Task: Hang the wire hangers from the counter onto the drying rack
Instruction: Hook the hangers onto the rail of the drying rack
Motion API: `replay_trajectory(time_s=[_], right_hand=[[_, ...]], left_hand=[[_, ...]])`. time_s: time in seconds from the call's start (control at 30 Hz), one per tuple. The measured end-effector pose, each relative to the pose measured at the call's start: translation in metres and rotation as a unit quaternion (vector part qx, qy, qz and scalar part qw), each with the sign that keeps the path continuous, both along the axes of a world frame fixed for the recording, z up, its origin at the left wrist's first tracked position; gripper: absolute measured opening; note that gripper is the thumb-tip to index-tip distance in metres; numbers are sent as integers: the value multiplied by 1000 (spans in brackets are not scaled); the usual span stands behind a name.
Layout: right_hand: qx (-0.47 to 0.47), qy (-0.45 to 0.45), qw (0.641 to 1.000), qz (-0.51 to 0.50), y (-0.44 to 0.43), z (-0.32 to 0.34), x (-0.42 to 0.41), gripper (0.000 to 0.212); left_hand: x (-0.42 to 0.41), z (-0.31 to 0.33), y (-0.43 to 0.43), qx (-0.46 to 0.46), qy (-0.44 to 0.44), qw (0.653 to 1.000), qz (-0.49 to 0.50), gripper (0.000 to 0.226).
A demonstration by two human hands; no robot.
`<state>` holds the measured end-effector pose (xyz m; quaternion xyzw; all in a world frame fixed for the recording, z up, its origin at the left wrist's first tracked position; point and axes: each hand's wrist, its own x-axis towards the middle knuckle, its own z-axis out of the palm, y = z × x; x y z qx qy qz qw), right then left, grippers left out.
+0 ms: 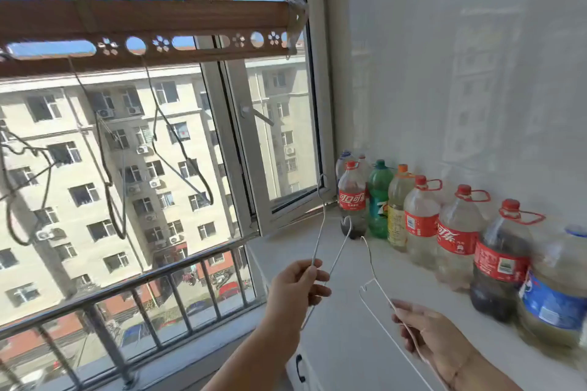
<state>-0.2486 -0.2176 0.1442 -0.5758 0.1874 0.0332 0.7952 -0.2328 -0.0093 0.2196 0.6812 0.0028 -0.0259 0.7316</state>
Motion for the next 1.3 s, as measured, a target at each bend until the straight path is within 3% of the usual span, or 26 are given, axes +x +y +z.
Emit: replay_trajectory(time_s=[0.2, 0.47, 0.77, 1.3], right_hand=[[-1, -57, 997, 59, 30, 69, 2, 13], [-3, -169, 979, 110, 77, 165, 31, 9], [-35, -246, 962, 114, 92, 223, 64, 19], [-44, -294, 947, 122, 97, 278, 103, 20]], left_hand=[[-26, 66, 33, -35, -67, 997, 30, 20], [-2, 135, 38, -110, -119, 984, 77, 19], [27, 133, 7, -134, -128, 973, 141, 20], [54, 177, 13, -166, -162, 962, 140, 17]])
